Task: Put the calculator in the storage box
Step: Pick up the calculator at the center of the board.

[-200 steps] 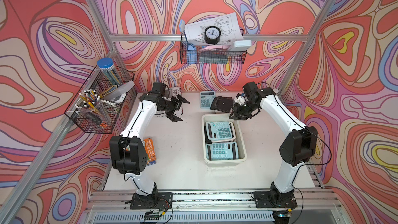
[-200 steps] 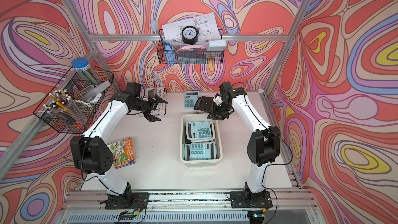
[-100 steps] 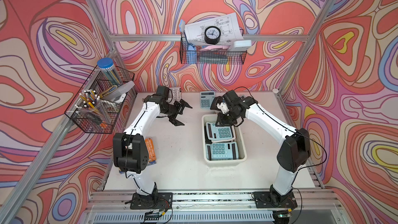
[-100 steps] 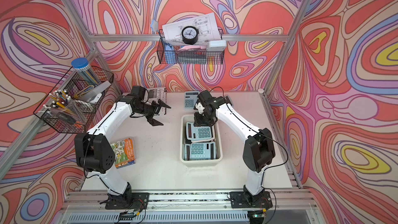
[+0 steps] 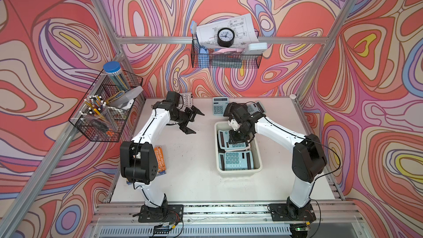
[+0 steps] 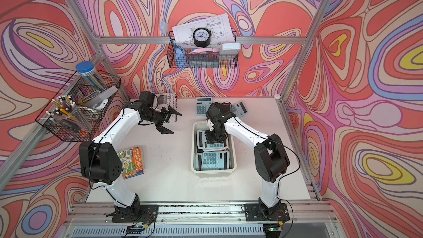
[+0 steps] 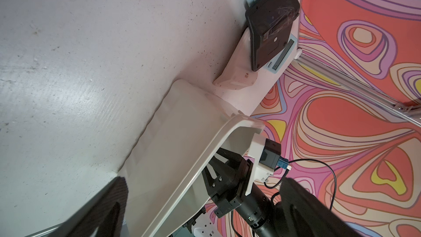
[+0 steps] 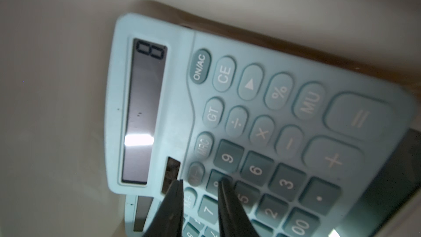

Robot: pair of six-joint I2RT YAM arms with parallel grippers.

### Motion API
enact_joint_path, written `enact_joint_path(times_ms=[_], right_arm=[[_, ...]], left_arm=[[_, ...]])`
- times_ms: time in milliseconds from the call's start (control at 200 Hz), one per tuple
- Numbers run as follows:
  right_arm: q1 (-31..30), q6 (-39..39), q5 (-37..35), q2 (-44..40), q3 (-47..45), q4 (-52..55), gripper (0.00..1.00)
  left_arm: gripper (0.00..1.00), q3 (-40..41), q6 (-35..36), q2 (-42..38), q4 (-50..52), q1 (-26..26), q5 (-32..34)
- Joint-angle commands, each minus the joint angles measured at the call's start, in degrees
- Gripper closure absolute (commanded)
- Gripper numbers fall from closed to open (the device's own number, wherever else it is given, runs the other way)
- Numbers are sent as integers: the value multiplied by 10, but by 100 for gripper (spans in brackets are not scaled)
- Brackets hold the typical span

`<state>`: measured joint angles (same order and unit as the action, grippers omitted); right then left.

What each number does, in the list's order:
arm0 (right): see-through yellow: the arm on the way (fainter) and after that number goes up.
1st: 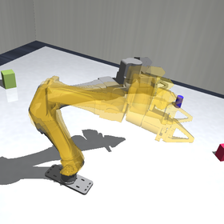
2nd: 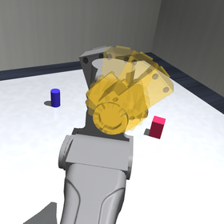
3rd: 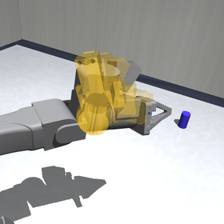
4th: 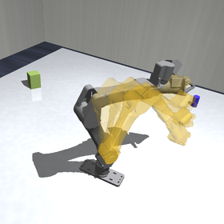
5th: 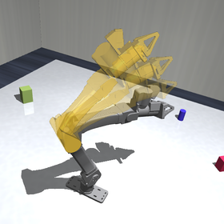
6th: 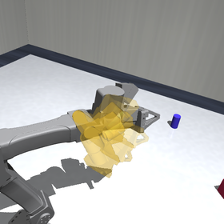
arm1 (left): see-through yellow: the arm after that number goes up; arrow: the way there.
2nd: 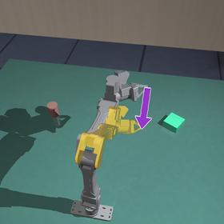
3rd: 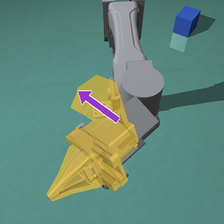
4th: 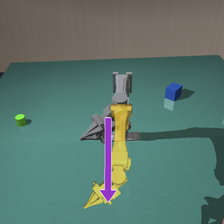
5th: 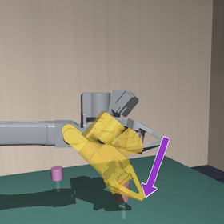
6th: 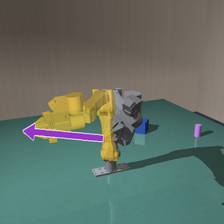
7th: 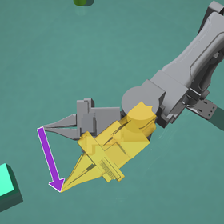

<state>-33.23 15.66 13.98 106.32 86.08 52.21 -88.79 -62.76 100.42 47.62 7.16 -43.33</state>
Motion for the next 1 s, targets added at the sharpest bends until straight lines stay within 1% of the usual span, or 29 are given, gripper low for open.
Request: enact_joint_path(times_ms=[0,175,356,536,636,756,881,992], right_arm=[[-15,-11,34,18,-4,-17,72],[-30,-24,52,25,23,-10,72],[-30,-12,15,3,48,3,72],[-20,7,-25,-14,99,25,69],[9,34,-42,-27,121,27,63],[73,67,-57,-39,149,26,58],[134,85,-37,-45,153,12,55],[178,110,-11,-53,124,-15,54]], left_arm=[[2,0,12,10,2,0,-6],[1,0,13,10,0,0,-7],[1,1,15,10,-4,1,-9],[2,-25,31,21,4,4,-14],[2,-55,36,38,6,12,-16],[1,-114,42,75,14,26,-20],[1,-172,32,115,-6,41,-22],[2,-200,22,147,-48,51,-17]])
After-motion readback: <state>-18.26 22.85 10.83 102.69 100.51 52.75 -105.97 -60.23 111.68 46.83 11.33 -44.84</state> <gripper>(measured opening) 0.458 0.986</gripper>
